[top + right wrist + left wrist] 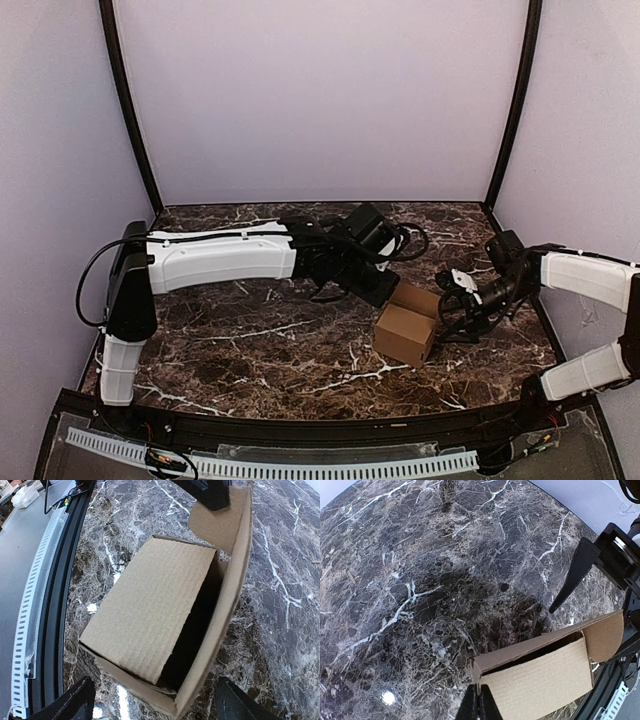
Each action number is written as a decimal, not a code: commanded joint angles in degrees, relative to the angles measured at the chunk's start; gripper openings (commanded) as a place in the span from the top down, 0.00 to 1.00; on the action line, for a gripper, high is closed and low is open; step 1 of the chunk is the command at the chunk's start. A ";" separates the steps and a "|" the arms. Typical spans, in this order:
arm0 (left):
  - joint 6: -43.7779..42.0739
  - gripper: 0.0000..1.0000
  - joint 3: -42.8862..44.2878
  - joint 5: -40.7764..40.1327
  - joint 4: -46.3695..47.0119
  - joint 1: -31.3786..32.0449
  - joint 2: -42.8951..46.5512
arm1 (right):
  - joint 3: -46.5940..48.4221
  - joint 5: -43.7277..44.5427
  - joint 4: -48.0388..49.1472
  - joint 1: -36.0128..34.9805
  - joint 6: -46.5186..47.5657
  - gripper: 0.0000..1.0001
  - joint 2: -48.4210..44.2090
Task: Fold the paper box
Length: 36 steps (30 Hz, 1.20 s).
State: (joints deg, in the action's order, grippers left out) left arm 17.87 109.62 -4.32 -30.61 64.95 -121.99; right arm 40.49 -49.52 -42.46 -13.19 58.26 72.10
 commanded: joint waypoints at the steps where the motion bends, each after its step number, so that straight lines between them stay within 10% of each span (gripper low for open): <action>1: 3.01 0.99 0.50 -0.06 -6.02 0.83 -1.12 | -0.40 -1.43 0.24 -0.56 -0.11 0.18 0.13; 36: 10.94 0.99 1.10 -5.92 -9.06 4.71 -1.88 | -2.30 0.88 2.59 -3.02 -0.82 0.17 -1.43</action>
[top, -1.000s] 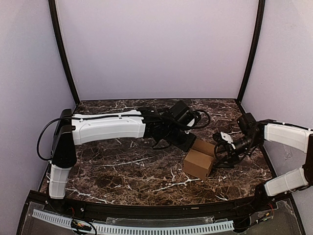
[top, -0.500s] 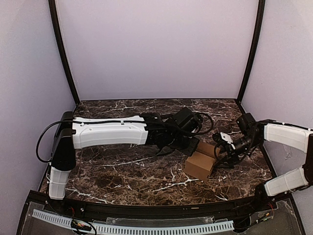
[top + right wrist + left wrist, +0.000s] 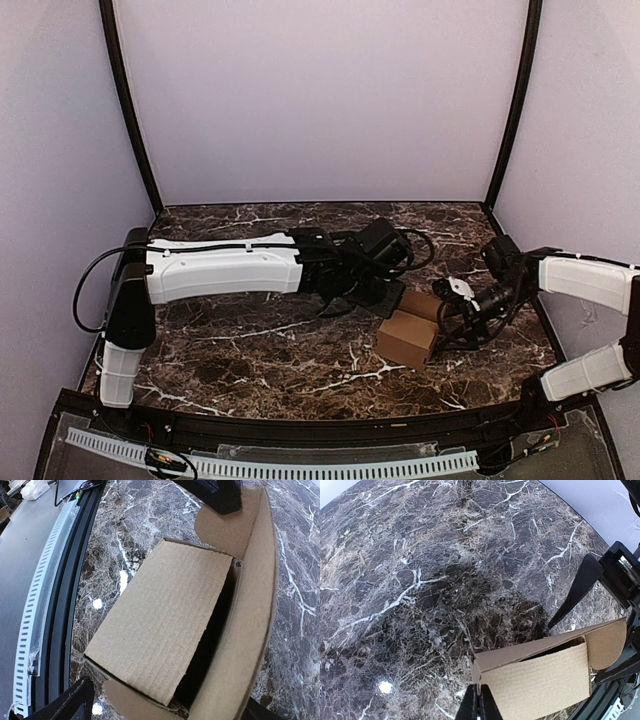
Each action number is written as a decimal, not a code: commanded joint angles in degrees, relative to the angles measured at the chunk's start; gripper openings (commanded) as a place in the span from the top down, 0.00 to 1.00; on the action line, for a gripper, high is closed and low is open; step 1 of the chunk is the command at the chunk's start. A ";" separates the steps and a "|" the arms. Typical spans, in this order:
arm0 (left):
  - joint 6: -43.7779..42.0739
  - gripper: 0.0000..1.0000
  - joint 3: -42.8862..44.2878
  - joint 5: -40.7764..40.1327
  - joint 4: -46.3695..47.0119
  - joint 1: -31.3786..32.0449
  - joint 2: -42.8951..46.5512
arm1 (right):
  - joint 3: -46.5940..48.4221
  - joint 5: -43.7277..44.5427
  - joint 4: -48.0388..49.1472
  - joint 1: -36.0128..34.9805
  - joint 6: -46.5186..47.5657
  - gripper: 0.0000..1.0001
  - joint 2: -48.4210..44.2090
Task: Fold the paper box
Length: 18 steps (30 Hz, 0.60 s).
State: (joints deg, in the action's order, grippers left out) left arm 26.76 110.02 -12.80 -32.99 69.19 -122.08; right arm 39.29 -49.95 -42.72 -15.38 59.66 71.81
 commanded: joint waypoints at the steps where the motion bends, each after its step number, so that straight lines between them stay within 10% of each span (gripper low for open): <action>1: 2.27 0.99 0.83 3.93 -6.70 0.37 -1.96 | -1.14 1.35 3.24 -0.88 -2.46 0.17 -1.04; 18: 3.16 0.98 3.14 5.97 -8.42 0.39 -3.93 | -0.97 3.39 7.01 -2.91 -6.84 0.20 2.30</action>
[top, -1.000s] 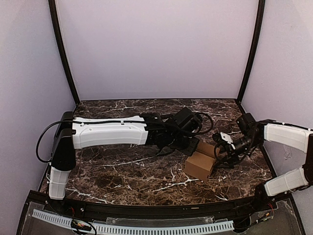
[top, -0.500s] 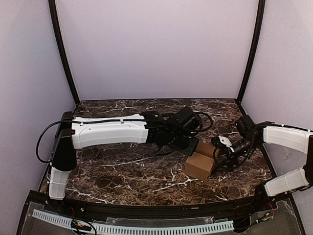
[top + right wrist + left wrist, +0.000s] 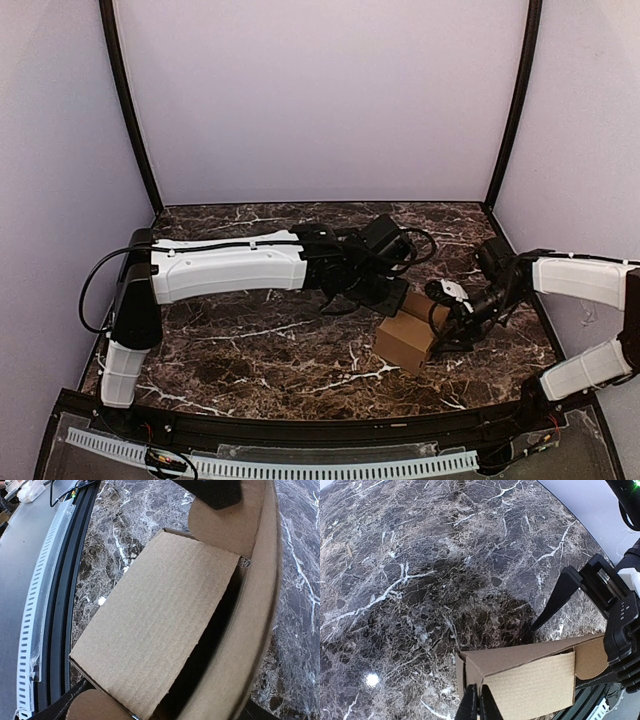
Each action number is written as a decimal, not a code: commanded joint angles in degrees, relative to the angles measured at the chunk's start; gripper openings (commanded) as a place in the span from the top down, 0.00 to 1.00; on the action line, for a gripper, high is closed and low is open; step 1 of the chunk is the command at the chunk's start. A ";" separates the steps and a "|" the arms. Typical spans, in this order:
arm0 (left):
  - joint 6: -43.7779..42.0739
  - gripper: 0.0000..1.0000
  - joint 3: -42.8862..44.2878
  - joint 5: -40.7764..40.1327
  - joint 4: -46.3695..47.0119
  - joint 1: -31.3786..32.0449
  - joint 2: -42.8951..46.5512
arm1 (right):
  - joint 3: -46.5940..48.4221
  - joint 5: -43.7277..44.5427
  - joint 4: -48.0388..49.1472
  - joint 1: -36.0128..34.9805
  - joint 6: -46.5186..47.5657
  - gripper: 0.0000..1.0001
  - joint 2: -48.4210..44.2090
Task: Fold the paper box
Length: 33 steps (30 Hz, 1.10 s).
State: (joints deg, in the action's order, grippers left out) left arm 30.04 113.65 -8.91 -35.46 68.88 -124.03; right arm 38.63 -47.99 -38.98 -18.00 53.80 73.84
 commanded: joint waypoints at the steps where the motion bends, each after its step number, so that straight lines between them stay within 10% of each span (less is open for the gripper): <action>1: -1.67 0.98 -0.51 1.98 -6.00 0.75 -1.95 | -0.31 1.44 3.26 -0.28 -0.93 0.20 0.33; 16: -11.14 0.99 -3.08 -0.40 -5.56 0.95 0.74 | -0.25 1.12 2.84 -0.28 -0.54 0.19 0.28; 33: -3.32 0.99 -9.99 -1.69 -3.18 2.64 1.41 | 0.20 0.62 2.59 -0.24 -1.22 0.20 0.34</action>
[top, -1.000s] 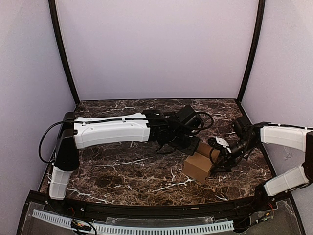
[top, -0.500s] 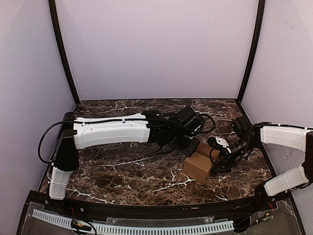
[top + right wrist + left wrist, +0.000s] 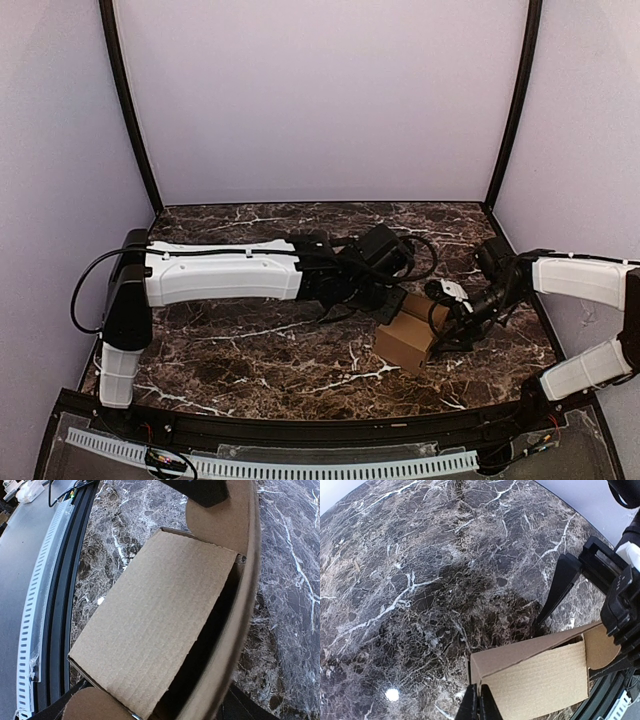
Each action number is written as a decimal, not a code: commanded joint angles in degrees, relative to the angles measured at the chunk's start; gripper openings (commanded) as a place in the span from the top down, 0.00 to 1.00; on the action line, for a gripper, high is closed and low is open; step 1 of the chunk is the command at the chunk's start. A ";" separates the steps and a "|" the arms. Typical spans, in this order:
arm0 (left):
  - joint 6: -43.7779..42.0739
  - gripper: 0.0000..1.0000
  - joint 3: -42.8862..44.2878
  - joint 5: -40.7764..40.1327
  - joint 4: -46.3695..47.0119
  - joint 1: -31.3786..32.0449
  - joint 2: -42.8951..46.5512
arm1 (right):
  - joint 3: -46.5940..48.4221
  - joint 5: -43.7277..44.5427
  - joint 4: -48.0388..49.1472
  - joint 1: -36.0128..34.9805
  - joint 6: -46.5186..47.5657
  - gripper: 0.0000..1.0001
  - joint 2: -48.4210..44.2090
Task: Fold the paper box
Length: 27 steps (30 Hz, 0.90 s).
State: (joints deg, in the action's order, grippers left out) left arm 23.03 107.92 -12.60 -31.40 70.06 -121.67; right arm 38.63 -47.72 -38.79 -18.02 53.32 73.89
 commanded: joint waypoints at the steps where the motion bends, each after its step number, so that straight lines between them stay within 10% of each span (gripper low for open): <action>1: 3.94 0.99 -4.35 1.18 -7.31 1.65 -0.83 | 0.17 0.33 2.28 -0.27 -0.76 0.20 0.37; 27: 4.17 0.99 -16.34 -6.06 2.96 3.01 2.32 | 1.67 0.97 -2.97 -0.26 3.70 0.18 -3.82</action>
State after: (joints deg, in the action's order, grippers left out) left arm 27.64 95.02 -19.97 -20.18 72.36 -116.49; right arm 38.70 -47.62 -38.87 -18.02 53.78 72.36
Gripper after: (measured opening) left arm 0.012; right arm 0.817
